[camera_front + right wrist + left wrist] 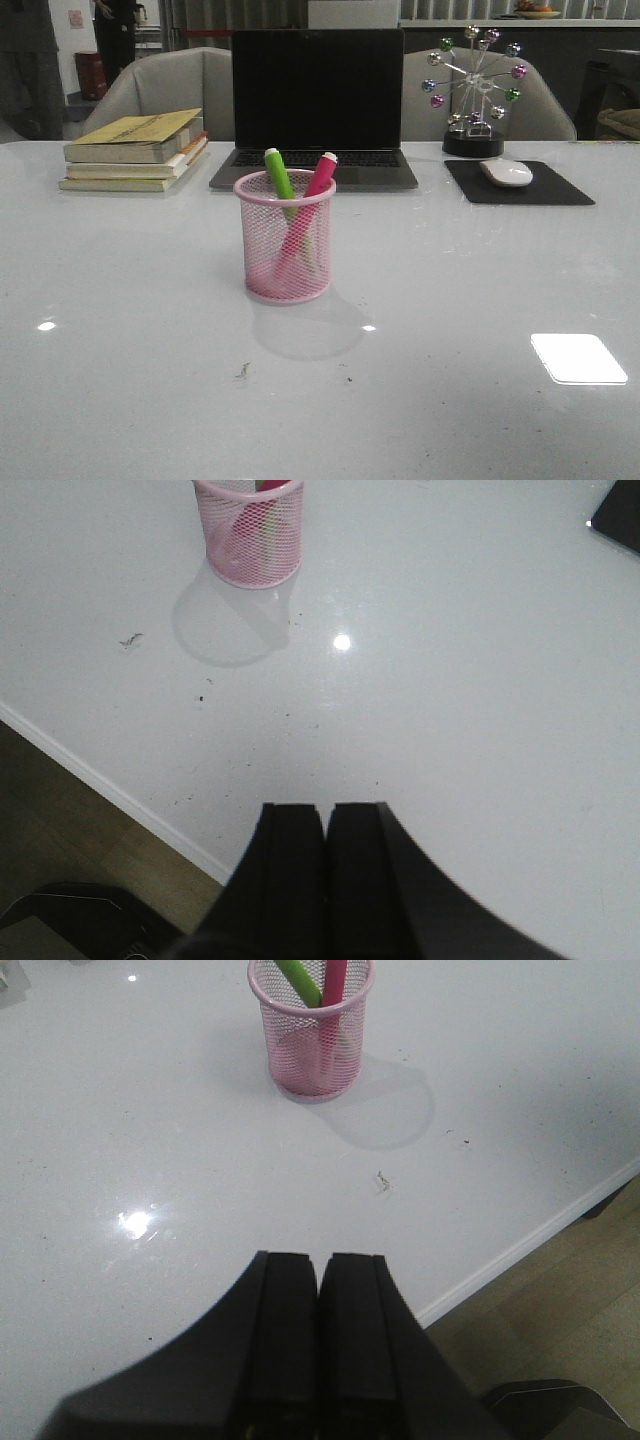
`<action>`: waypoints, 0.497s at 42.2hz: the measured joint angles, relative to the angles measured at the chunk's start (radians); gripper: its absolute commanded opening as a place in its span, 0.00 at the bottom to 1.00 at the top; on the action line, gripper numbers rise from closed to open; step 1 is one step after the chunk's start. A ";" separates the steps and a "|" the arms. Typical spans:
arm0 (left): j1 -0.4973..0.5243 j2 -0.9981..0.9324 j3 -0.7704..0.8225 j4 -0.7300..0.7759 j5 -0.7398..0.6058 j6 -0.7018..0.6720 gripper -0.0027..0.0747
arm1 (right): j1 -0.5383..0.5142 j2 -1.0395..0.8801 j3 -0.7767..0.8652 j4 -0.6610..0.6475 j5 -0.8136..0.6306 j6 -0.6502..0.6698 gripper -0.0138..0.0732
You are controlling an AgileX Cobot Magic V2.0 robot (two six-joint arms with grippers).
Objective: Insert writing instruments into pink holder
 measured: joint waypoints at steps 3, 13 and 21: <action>0.000 0.000 0.000 0.000 0.000 0.000 0.15 | 0.000 0.000 0.000 0.001 0.000 0.000 0.23; 0.000 -0.025 0.020 -0.003 -0.025 0.000 0.15 | 0.000 0.000 0.000 0.002 0.000 0.000 0.23; 0.159 -0.187 0.152 0.005 -0.216 0.001 0.15 | 0.000 0.000 0.000 0.002 0.000 0.000 0.23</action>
